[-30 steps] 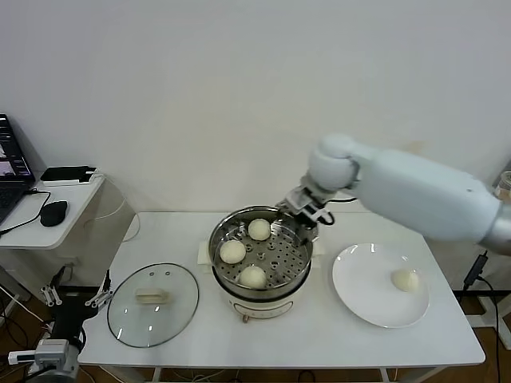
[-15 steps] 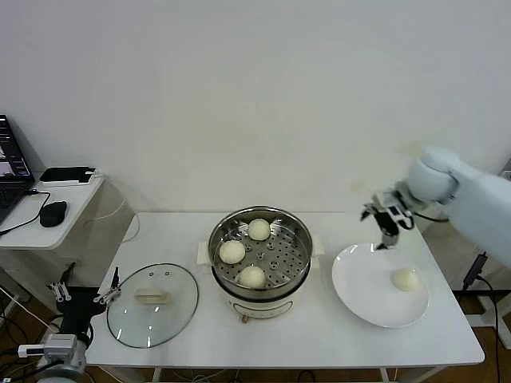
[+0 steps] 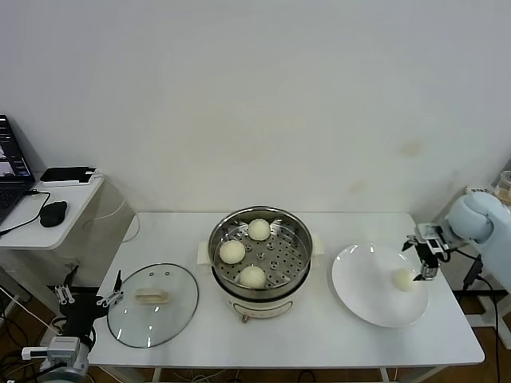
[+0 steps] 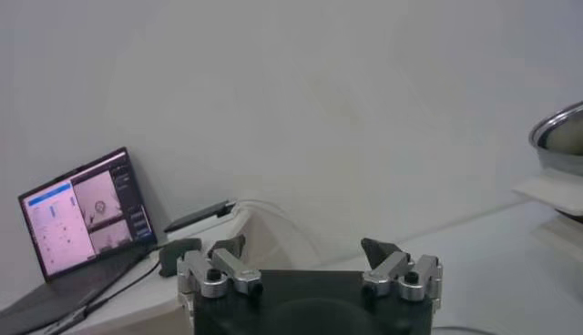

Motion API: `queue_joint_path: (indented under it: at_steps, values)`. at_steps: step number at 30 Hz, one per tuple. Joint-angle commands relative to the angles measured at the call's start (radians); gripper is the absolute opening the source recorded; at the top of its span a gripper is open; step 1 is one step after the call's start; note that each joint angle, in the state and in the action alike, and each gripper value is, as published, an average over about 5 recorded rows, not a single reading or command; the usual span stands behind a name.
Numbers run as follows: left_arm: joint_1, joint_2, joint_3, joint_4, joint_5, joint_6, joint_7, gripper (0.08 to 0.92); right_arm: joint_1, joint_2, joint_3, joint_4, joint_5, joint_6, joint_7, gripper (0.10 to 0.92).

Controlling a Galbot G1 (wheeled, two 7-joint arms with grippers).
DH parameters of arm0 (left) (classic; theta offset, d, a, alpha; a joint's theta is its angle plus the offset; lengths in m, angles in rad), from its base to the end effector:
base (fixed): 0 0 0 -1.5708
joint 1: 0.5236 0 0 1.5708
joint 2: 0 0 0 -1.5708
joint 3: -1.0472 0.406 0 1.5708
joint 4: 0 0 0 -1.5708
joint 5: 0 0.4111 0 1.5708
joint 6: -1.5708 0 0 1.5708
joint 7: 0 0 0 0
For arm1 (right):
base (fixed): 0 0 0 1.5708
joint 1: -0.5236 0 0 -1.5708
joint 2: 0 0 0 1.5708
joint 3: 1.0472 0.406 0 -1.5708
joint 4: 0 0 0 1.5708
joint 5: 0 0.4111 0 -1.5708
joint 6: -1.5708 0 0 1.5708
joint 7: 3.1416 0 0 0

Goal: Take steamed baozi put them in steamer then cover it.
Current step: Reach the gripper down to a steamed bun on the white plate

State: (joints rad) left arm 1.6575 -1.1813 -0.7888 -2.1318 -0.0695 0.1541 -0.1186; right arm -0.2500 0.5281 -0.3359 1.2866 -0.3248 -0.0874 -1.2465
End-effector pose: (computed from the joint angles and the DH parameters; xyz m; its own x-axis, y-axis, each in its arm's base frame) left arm 0.1958 0.1555 -0.3061 -0.9810 -0.1713 0.0907 -0.1215 0.9080 0.4010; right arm 0.5526 -0.2996 -0.1796 -0.2303 -0.0242 0.9728 -0.9725 -0.0310 -0.2310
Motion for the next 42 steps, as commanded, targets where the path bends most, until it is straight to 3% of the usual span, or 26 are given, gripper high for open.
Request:
queue_joint_path:
  at_steps: [1, 11, 28, 42]
  values:
    - [0.004, -0.004, -0.001, -0.003, 0.001, -0.001, -0.002, 0.823, -0.185, 0.064, 0.196, -0.138, -0.106, 0.041, 0.023, 0.823]
    - [0.014, -0.008, -0.015, -0.011, 0.0, 0.0, -0.002, 0.823, -0.121, 0.179, 0.152, -0.261, -0.143, 0.049, 0.048, 0.823]
    - [0.015, -0.015, -0.023, -0.007, 0.0, -0.001, -0.002, 0.823, -0.084, 0.214, 0.114, -0.297, -0.182, 0.007, 0.085, 0.822]
    - [0.016, -0.014, -0.025, -0.016, -0.002, 0.0, -0.003, 0.823, -0.079, 0.208, 0.097, -0.282, -0.177, -0.019, 0.085, 0.634]
